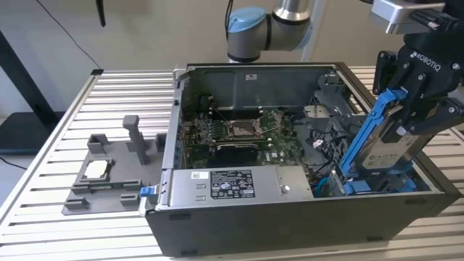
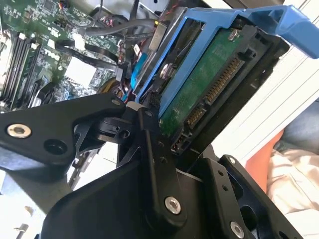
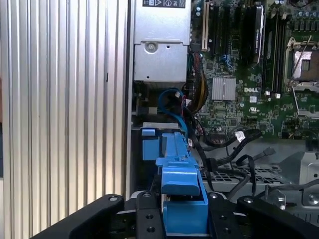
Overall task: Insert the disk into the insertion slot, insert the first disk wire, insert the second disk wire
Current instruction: 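Insert the disk into the insertion slot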
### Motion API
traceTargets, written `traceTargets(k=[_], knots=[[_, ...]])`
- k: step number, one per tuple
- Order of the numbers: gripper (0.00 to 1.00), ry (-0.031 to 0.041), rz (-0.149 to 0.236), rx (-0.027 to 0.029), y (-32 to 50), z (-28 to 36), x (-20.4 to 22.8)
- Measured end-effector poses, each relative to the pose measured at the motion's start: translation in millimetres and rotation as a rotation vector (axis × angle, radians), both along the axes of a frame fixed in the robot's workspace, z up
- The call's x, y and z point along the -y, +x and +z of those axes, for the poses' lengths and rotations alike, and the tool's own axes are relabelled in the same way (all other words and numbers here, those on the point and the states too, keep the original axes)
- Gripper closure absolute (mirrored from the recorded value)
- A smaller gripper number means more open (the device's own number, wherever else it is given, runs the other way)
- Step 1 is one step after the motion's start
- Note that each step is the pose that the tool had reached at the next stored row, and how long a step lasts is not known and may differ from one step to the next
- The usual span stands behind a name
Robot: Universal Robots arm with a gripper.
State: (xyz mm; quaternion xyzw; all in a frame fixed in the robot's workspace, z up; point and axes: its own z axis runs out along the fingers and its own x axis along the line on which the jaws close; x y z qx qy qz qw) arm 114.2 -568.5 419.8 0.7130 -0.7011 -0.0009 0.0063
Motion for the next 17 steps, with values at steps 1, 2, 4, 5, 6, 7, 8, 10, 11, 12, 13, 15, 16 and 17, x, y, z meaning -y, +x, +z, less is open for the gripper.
traceTargets(k=[1, 2, 4, 5, 6, 7, 8, 10, 11, 12, 13, 15, 16, 17], knots=[[0.67, 0.0000, 0.000, 0.0000, 0.0, -0.9, 0.0], [0.67, 0.0001, 0.001, 0.0000, 0.0, -1.9, 0.1], [0.67, 0.0001, 0.001, 0.0000, 0.0, -3.8, 0.2], [0.67, 0.0001, 0.001, -0.0002, 0.0, -5.0, 0.3], [0.67, 0.0001, 0.001, -0.0004, 0.0, -6.2, 0.3], [0.67, 0.0001, 0.001, -0.0006, -0.1, -7.3, 0.4], [0.67, 0.0001, 0.001, -0.0009, -0.1, -8.6, 0.5], [0.67, -0.0009, 0.001, -0.0014, -0.1, -10.8, 0.6], [0.67, -0.0011, 0.001, -0.0018, -0.2, -12.3, 0.7], [0.67, -0.0010, 0.000, -0.0020, -0.2, -14.1, 0.7], [0.67, -0.0003, 0.001, -0.0018, -0.1, -15.9, 0.7], [0.67, 0.0005, 0.001, -0.0020, 0.0, -17.1, 1.1], [0.67, 0.0006, 0.001, -0.0021, 0.0, -17.0, 1.1], [0.67, 0.0009, 0.001, -0.0022, 0.0, -17.0, 1.1]])
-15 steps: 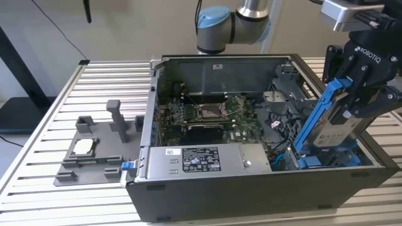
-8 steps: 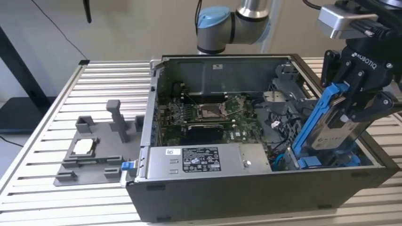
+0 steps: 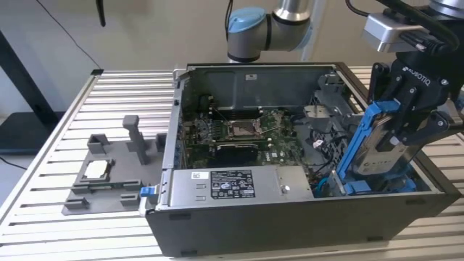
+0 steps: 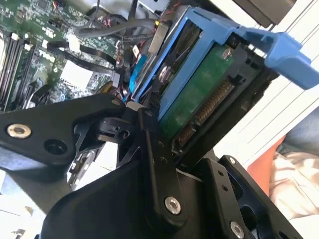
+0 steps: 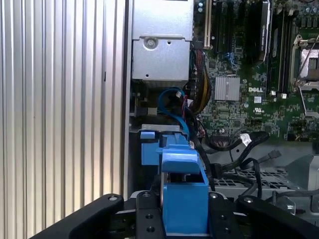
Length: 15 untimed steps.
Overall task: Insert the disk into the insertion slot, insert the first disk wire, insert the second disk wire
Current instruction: 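Insert the disk into the insertion slot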
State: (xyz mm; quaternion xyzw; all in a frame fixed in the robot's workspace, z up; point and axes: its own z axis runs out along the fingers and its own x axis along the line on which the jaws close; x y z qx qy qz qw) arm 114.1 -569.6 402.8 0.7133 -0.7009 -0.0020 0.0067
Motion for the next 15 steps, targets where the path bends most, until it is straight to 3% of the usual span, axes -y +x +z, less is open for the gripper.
traceTargets(k=[8, 15], knots=[[0.67, 0.0117, 0.000, -0.0043, 0.5, 3.2, 0.5], [0.67, 0.0171, 0.000, -0.0199, 2.0, 9.2, 0.9]])
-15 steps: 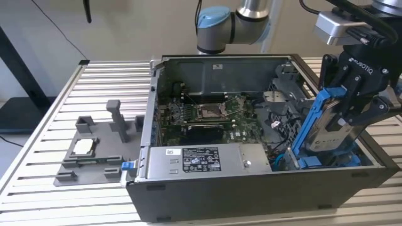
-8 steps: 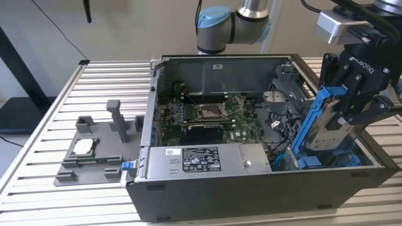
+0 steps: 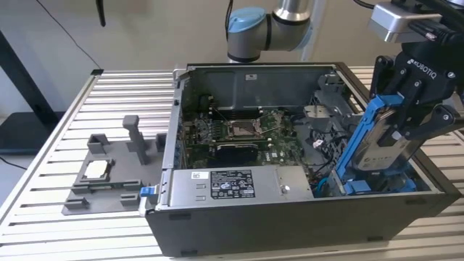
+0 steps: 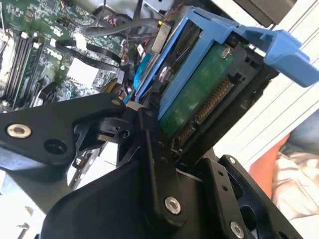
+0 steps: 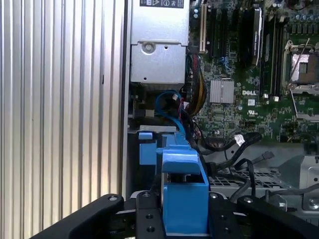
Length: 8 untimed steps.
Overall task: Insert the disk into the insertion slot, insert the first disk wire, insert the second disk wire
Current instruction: 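Insert the disk into the insertion slot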
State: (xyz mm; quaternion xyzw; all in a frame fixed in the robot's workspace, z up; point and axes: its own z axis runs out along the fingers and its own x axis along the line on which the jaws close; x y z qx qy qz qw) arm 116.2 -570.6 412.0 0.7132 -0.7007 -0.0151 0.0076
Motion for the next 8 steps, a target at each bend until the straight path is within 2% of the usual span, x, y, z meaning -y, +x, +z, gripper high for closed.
traceTargets(k=[2, 3, 4, 7, 8], knots=[[0.67, 0.0000, 0.000, -0.0052, 1.6, 0.1, 0.1], [0.67, 0.0001, 0.000, -0.0096, 3.0, 0.0, 0.2], [0.67, -0.0001, 0.000, -0.0166, 4.5, 0.1, 0.3], [0.67, -0.0001, 0.000, -0.0451, 8.8, 0.0, 1.2], [0.67, 0.0000, 0.000, -0.0490, 9.9, -0.1, 1.6]])
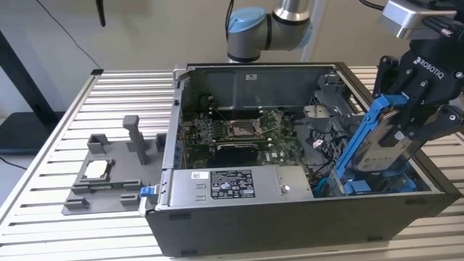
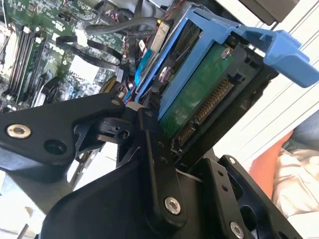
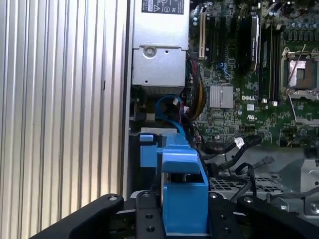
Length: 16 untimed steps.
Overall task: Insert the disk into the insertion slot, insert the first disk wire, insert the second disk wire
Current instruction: 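Insert the disk into the insertion slot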
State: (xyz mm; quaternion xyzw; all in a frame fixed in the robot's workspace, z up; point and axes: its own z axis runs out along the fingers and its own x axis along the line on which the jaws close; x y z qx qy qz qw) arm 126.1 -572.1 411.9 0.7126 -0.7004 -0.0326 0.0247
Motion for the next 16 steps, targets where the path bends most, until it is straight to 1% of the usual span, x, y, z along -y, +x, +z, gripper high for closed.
traceTargets(k=[4, 8, 11, 16], knots=[[0.67, 0.0001, 0.000, -0.0003, 2.8, -0.6, 1.1], [0.67, 0.0002, 0.000, -0.0003, 3.9, -2.8, 2.6], [0.67, -0.0001, 0.000, -0.0002, 4.1, -5.9, 2.9], [0.67, 0.0002, 0.000, -0.0003, 4.1, -14.7, 2.9]])
